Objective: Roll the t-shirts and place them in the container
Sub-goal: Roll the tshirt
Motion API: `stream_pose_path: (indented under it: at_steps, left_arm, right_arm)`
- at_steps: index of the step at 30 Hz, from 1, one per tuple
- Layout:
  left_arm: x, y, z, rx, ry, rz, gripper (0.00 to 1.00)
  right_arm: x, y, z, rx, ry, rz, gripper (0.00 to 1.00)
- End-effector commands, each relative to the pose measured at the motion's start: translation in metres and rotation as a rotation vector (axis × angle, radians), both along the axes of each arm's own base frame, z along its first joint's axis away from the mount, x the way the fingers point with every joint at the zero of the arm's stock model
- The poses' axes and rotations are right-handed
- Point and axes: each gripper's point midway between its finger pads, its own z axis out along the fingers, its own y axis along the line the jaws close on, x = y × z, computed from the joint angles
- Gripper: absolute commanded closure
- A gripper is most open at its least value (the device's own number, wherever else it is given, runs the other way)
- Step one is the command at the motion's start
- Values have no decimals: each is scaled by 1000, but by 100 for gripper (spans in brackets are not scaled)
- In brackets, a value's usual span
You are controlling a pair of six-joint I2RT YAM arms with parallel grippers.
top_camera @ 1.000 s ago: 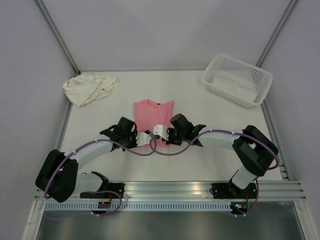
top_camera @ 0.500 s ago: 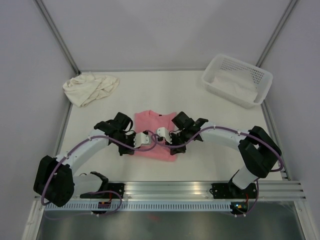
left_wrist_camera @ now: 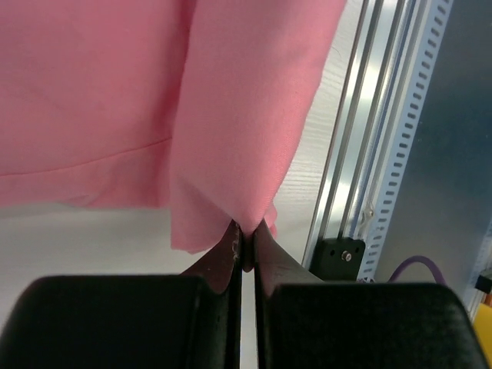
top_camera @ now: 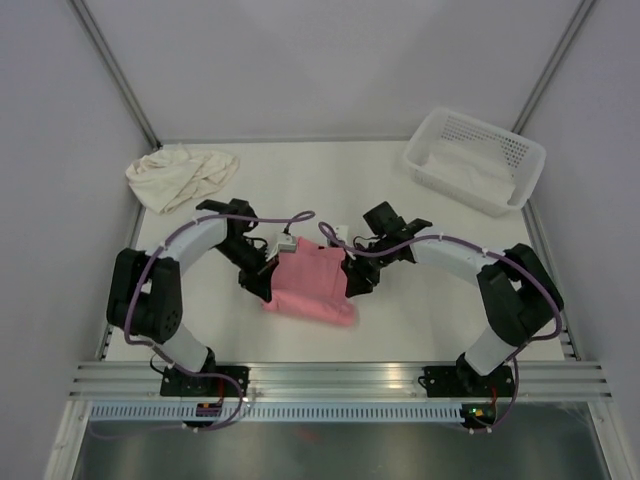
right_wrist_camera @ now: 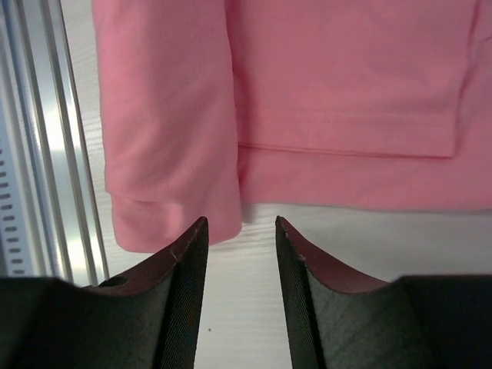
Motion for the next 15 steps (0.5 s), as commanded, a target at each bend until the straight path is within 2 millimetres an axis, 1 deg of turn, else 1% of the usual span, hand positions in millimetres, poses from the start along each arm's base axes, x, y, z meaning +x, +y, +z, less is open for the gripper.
stream_pose_path:
  at_steps: [1,3,5,6,7,8,9,11,12,14,15]
  left_arm:
    - [20,-13,15,-102,40,28,98]
    - [27,-13,9,-95,80,55,98]
    - [32,-14,9,-106,101,75,98]
    - [34,-12,5,-102,123,88,98]
    - [36,-11,2,-94,128,93,98]
    - [38,-10,-1,-85,140,100,98]
    - [40,-9,-6,-75,164,108,98]
    - [43,-9,-7,-70,188,122,98]
    - [45,-9,-8,-78,208,135,98]
    - [49,-8,-7,-86,209,144,98]
    - [50,-8,-9,-87,208,141,98]
  right_arm:
    - [26,12,37,120,-180,-69,52]
    - [28,15,44,145,-195,-98,51]
    - [25,12,48,154,-196,-121,46]
    - [25,13,50,162,-193,-133,45]
    - [22,11,47,156,-184,-148,39]
    - [25,12,52,174,-207,-162,20]
    - [23,12,52,173,-213,-172,3]
    - [22,11,50,153,-241,-183,2]
    - [14,15,48,139,-249,-159,2]
    - [8,15,39,90,-287,-148,2]
    - [-5,19,31,72,-290,-117,2]
